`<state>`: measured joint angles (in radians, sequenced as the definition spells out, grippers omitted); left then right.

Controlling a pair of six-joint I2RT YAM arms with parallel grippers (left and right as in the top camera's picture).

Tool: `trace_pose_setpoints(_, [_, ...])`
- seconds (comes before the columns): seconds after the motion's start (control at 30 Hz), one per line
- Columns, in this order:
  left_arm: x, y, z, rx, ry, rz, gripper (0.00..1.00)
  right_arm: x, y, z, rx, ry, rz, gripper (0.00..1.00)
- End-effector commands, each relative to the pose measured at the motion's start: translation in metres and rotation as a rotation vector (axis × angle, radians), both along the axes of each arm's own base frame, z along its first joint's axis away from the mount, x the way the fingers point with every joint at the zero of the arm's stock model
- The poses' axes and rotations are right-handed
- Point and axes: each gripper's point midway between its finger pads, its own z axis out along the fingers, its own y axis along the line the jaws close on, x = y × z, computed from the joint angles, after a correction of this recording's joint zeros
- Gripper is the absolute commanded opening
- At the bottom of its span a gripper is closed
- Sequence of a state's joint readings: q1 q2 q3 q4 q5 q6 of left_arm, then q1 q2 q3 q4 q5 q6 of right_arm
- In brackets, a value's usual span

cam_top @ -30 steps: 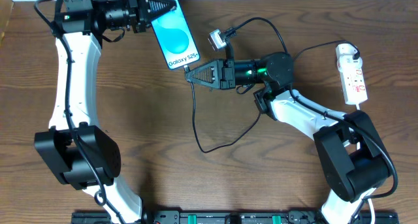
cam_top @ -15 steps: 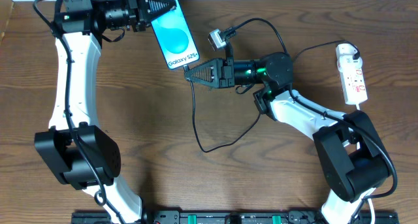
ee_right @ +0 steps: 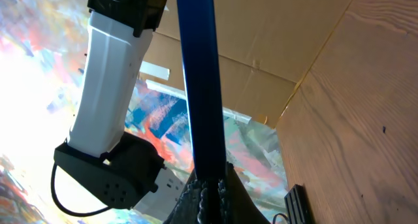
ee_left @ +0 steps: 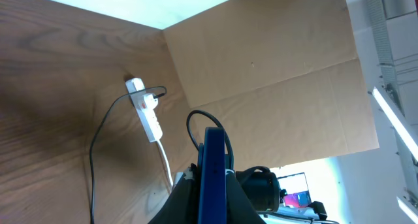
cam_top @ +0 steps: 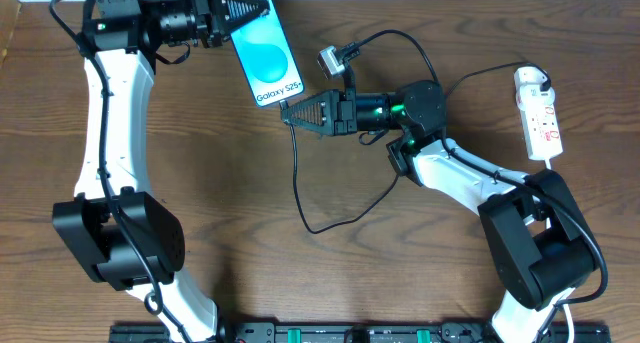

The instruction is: Plug charger to phone and switch on socket

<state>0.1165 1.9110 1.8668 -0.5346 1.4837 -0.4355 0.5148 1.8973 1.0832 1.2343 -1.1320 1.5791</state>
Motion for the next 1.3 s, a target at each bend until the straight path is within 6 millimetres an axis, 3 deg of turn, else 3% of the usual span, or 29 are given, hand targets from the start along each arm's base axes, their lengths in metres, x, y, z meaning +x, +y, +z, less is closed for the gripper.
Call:
trace_pose_setpoints(0.0, [-0.017,-0.008,0.014,-0.049,-0.031,-0.082,0.07,0.028,-0.005,0.012,0.058,0.025,-0.145,0.02])
trace_pose_setpoints(0.07, [-0.016,-0.008,0.014,-0.049,-0.031,-0.081,0.07,0.028,-0.005,0.012,0.058,0.021,-0.143,0.10])
trace_pose_setpoints(0.1, [-0.016,-0.008,0.014,-0.049,-0.031,-0.081,0.08,0.027,-0.005,0.012,0.057,0.020,-0.141,0.20])
trace_pose_setpoints(0.13, [-0.016,-0.008,0.014,-0.048,-0.031,-0.081,0.07,0.027,-0.005,0.012,0.056,0.020,-0.139,0.33])
trace_pose_setpoints(0.2, [-0.016,-0.007,0.014,-0.048,-0.032,-0.077,0.07,0.026,-0.005,0.012,0.054,0.017,-0.132,0.74])
trace_pose_setpoints(0.23, [-0.015,-0.005,0.014,-0.048,-0.032,-0.074,0.07,0.025,-0.005,0.012,0.055,0.013,-0.128,0.90])
trace_pose_setpoints(0.27, [-0.015,-0.004,0.013,-0.046,-0.032,-0.068,0.07,0.024,-0.005,0.013,0.056,0.008,-0.126,0.99])
trace_pose_setpoints(0.37, [-0.012,0.002,0.013,-0.041,-0.031,-0.051,0.07,0.024,-0.009,0.017,0.071,-0.022,-0.125,0.99])
trace_pose_setpoints(0.5, [-0.012,0.007,0.012,-0.044,-0.017,-0.038,0.08,0.039,-0.025,0.017,0.070,-0.018,-0.170,0.99])
trace_pose_setpoints(0.67, [-0.013,0.007,0.009,-0.049,0.018,-0.036,0.08,0.075,-0.051,-0.014,-0.029,0.122,-0.252,0.99])
trace_pose_setpoints(0.77, [-0.013,0.007,0.009,-0.049,0.018,-0.036,0.07,0.090,-0.069,-0.050,-0.140,0.194,-0.281,0.99])
trace_pose_setpoints(0.9, [-0.013,0.007,0.009,-0.049,0.018,-0.035,0.08,0.091,-0.089,-0.101,-0.287,0.346,-0.284,0.99])
trace_pose_setpoints(1.13, [-0.007,0.009,0.003,-0.015,0.026,0.006,0.07,0.066,-0.121,-0.178,-0.552,0.487,-0.310,0.94])
trace_pose_setpoints(1.27, [-0.001,0.010,-0.003,0.018,0.026,0.041,0.07,0.039,-0.155,-0.228,-0.863,0.574,-0.402,0.95])
